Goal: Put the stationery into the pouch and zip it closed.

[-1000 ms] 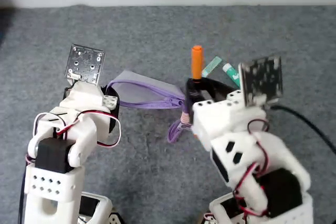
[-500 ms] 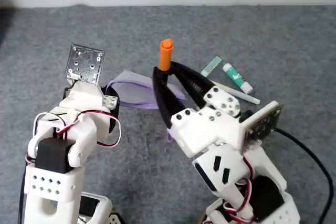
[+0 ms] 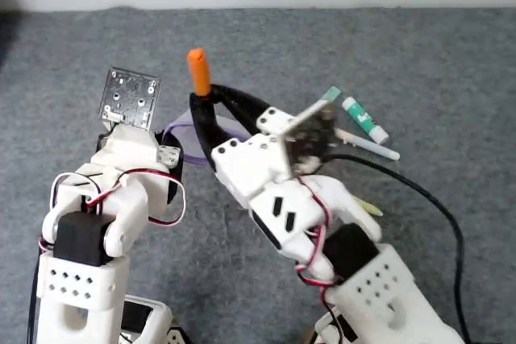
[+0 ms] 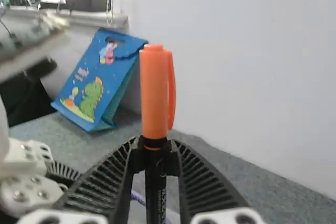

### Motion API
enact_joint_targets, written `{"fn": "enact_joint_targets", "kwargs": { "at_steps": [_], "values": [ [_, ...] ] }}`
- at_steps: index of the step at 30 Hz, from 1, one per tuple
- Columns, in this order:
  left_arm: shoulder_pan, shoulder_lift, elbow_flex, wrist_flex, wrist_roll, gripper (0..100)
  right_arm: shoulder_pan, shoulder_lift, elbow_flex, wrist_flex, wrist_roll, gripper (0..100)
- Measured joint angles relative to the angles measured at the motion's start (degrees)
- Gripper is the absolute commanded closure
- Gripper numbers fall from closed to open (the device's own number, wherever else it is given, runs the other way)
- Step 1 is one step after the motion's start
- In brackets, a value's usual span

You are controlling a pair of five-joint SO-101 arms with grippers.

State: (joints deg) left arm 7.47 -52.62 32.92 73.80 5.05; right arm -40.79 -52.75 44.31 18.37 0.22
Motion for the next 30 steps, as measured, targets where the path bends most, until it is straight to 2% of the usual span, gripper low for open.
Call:
{"fn": "enact_joint_targets", "kwargs": {
  "at_steps": [4, 10, 19, 24, 30],
  "values": [
    [0.00, 0.00, 0.09, 0.00, 0.00, 99, 0.00, 0.18, 3.25, -0.18, 3.34, 83.6],
    [0.00, 0.00, 0.09, 0.00, 0.00, 99, -0.09, 0.09, 3.34, -0.26, 4.04, 89.4],
    [0.00, 0.00, 0.09, 0.00, 0.00, 99, 0.00, -6.86, 3.34, -0.18, 8.18, 89.6],
    [0.00, 0.00, 0.09, 0.00, 0.00, 99, 0.35, -8.18, -0.62, 7.56, 8.26, 89.7],
    [0.00, 0.00, 0.09, 0.00, 0.00, 99, 10.73, -8.62, -5.54, 17.05, 4.84, 89.8]
  ]
}}
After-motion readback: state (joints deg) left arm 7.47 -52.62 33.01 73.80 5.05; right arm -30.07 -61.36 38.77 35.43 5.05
